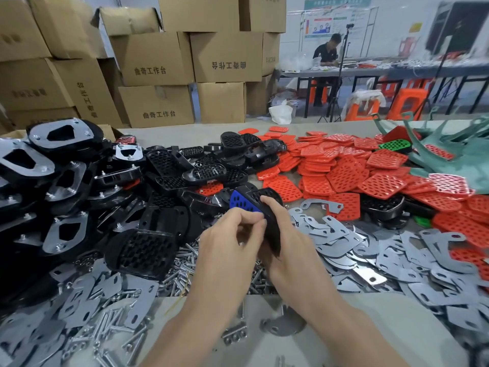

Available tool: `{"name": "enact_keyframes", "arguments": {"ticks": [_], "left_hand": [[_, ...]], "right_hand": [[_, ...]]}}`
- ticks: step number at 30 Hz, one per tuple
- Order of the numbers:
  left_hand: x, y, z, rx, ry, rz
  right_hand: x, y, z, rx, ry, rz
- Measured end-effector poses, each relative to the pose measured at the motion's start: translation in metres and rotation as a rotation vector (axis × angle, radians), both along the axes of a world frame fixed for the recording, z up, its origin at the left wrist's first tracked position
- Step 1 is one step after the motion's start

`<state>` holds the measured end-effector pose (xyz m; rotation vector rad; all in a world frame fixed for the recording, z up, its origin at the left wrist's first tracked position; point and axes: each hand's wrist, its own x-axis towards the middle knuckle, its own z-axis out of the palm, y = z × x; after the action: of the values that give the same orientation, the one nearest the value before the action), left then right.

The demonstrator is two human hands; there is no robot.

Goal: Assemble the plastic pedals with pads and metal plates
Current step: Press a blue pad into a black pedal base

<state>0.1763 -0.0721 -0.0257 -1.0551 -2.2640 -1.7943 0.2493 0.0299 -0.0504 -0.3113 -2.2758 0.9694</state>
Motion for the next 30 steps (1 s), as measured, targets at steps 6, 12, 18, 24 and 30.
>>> {"name": "enact_keyframes", "arguments": {"ticks": [6,12,18,24,30], "left_hand": [[-0.015,-0.006,0.012,0.122,-0.348,-0.208],[-0.026,-0.014,0.009,-0.157,-0.051,0.068],[-0.031,-0.018,0.009,-0.150,-0.160,-0.024],[-0.031,-0.020,0.015,0.086,-0.559,-0.174],[-0.009,-0.004,0.015,0.337,-0.864,-0.252]], "right_hand": [[-0.001,0.004,0.004,-0.170,0.046,0.093],[-0.003,-0.001,0.002,-0.179,0.051,0.128],[-0.002,-0.002,0.001,-0.313,0.058,0.203],[0.003,0.012,0.015,-0.658,0.244,0.119],[-0.011,-0.004,0.014,-1.189,0.296,0.191]]}}
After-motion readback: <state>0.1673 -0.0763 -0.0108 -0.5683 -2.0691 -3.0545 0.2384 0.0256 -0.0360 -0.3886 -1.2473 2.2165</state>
